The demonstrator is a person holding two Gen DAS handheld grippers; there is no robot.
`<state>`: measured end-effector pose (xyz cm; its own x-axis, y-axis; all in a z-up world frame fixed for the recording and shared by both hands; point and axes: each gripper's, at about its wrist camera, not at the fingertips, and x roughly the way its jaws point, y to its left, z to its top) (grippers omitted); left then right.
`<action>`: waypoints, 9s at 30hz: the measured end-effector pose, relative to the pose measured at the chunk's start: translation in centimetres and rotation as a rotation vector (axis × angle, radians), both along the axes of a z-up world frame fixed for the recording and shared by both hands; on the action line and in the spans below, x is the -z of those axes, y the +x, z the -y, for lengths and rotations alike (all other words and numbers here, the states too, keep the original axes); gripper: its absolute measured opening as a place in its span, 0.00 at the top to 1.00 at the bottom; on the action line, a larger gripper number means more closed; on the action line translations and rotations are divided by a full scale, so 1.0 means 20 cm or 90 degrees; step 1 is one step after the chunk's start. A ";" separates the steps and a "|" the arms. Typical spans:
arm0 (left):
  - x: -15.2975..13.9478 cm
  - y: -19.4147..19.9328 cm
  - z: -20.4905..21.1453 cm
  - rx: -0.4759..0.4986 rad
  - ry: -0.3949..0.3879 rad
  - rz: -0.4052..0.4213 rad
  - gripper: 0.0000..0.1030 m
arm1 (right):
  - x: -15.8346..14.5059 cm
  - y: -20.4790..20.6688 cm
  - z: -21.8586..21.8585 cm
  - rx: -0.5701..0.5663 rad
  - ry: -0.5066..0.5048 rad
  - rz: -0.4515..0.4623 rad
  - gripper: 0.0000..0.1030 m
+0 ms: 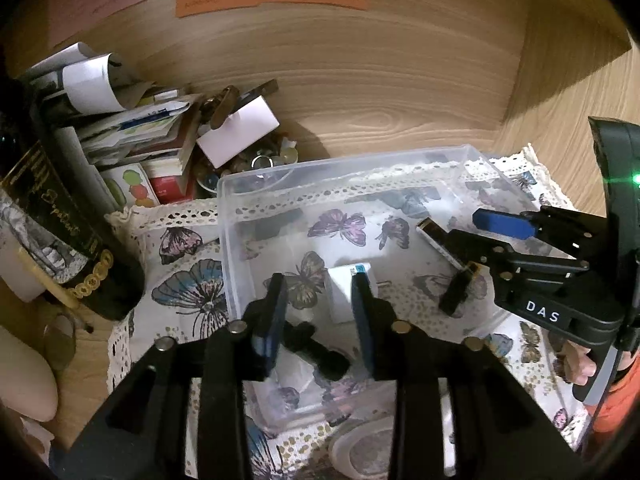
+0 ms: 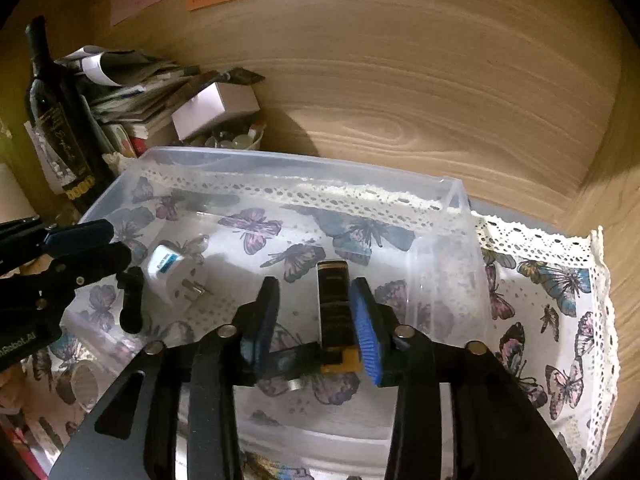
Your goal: Organize rigid objects
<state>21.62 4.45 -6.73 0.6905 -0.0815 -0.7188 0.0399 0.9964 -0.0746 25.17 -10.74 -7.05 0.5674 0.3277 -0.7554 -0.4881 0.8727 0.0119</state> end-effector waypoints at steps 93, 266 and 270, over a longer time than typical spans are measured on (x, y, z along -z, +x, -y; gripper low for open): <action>0.00 -0.59 0.15 0.084 -0.018 0.079 0.58 | -0.03 -0.71 0.41 0.044 0.066 0.034 0.72; -0.27 -0.60 0.05 0.063 -0.027 0.166 0.86 | -0.37 -0.63 0.25 0.029 0.098 0.164 0.43; -0.32 -0.51 0.02 0.049 -0.034 0.175 0.86 | -0.43 -0.55 0.25 0.031 0.107 0.180 0.43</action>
